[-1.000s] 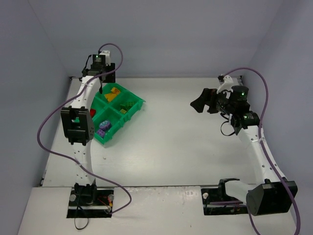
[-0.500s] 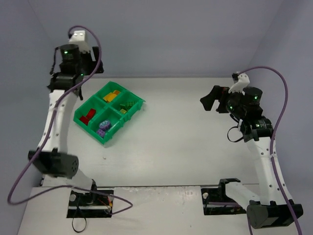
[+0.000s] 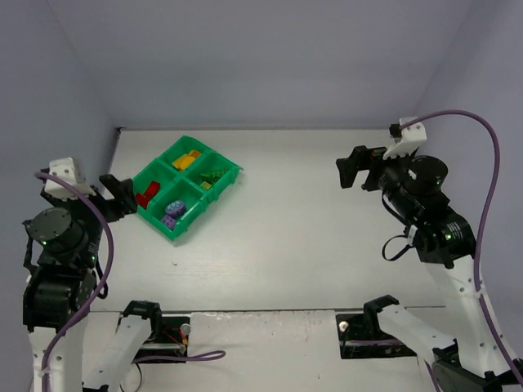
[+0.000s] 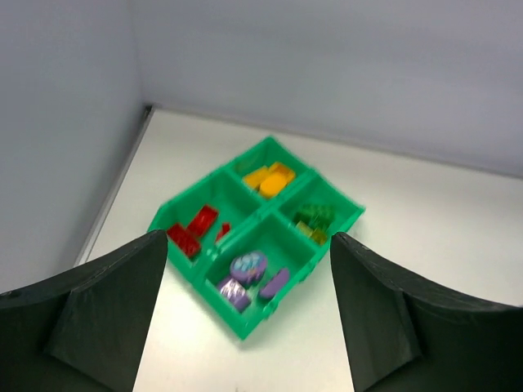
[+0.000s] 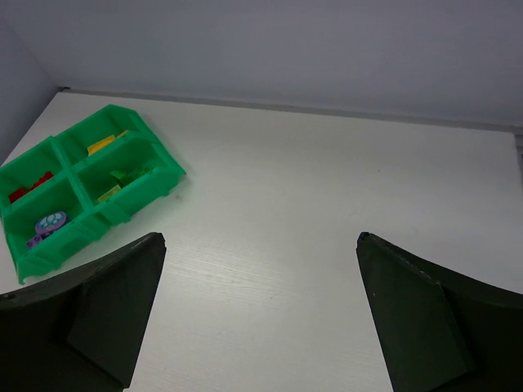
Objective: Sort the legos into containers by color
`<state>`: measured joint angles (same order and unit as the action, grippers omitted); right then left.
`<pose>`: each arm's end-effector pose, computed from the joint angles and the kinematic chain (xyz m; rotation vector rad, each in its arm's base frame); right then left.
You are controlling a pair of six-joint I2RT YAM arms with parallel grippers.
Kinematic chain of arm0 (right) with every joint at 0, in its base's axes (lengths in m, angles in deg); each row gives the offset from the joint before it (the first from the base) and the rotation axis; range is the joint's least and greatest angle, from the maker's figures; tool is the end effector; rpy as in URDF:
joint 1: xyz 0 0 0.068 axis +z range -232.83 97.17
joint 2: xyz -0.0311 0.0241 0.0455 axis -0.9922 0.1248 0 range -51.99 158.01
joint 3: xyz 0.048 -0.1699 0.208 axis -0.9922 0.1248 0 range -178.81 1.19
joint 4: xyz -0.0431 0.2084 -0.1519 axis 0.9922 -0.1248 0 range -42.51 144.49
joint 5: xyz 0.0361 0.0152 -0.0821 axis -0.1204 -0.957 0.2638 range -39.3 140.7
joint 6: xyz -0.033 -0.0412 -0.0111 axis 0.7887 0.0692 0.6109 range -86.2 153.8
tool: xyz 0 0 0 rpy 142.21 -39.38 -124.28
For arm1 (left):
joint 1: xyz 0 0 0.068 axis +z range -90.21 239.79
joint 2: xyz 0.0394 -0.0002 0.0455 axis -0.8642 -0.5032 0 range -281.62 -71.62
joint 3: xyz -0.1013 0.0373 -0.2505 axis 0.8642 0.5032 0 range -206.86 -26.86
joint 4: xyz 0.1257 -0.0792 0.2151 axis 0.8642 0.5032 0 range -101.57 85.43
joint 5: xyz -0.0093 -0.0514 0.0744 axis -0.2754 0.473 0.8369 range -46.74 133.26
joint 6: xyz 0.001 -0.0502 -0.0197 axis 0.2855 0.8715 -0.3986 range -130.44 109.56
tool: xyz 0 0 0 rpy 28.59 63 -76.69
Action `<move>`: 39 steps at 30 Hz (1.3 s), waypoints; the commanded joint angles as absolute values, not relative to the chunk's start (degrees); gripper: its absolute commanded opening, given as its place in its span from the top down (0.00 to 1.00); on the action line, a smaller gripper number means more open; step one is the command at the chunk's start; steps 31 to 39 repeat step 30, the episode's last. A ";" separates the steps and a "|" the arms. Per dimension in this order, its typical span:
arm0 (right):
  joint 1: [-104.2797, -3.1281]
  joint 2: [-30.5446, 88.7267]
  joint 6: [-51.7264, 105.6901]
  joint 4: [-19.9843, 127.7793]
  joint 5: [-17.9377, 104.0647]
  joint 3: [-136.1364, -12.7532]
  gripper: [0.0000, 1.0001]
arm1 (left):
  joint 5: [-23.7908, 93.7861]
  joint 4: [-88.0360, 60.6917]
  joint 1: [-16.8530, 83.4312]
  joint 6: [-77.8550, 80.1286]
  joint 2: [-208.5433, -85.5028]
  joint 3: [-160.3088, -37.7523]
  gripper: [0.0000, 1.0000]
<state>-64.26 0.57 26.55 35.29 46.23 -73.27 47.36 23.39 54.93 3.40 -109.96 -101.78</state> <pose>0.1640 0.0579 0.4754 -0.2144 1.5236 0.4185 0.0833 -0.0045 0.4745 -0.1777 1.5359 -0.2036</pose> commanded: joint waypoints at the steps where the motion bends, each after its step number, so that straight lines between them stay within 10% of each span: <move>1: -62.71 -1.54 28.35 37.71 55.27 -73.26 0.00 | 51.16 27.35 54.87 4.59 -108.02 -98.50 0.26; 6: -62.26 -3.73 26.51 38.06 55.27 -69.66 0.00 | 53.28 30.26 54.87 5.29 -102.03 -96.30 0.26; 8: -62.26 -4.96 25.98 38.76 54.66 -68.25 0.00 | 53.46 31.50 54.87 5.64 -101.06 -95.68 0.05; 39: -62.35 -5.06 25.10 41.57 52.99 -67.98 0.00 | 53.54 32.99 54.87 7.93 -100.97 -94.10 0.04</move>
